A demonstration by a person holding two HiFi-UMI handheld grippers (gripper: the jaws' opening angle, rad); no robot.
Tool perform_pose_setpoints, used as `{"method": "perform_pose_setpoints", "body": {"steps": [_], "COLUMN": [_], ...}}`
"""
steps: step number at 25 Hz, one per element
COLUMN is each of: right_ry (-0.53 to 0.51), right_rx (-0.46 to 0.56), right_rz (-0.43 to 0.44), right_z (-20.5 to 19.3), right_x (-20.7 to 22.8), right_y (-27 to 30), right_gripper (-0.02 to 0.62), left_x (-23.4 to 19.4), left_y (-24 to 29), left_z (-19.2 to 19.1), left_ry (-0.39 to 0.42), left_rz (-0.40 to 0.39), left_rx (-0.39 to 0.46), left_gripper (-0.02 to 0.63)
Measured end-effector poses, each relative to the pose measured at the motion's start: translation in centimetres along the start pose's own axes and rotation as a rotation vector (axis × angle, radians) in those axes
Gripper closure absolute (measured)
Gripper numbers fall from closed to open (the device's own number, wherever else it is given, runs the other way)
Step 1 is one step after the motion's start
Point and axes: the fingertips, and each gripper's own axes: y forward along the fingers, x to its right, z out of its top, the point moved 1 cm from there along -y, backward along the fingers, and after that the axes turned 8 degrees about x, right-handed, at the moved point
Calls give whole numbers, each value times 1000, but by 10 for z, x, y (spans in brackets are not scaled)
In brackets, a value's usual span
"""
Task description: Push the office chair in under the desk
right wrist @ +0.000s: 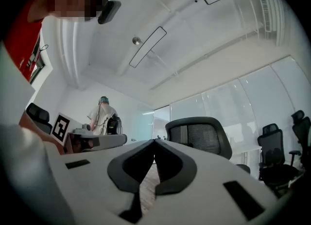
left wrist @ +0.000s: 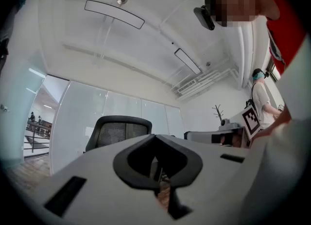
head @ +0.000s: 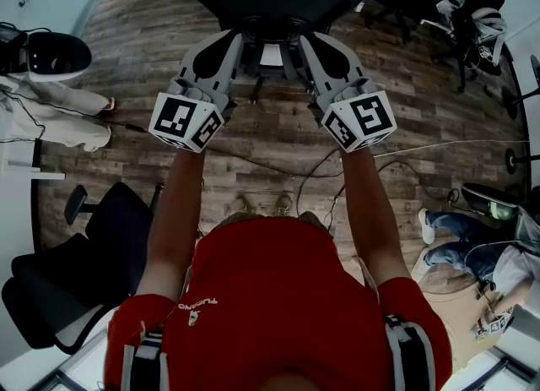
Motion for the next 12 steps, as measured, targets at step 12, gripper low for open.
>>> {"method": "perform_pose_setpoints", "body": {"steps": [12], "right_ry": [24], "right_rx": [29], "right_rz": [26], "right_z": [-7], "right_x": [19], "right_y": [-7], "right_gripper": [571], "left_x": [-4], "left_y": [5], "left_z": [-12], "left_ry": [45], "left_rz": [26], "left_rx": [-32], "left_gripper": [598]}}
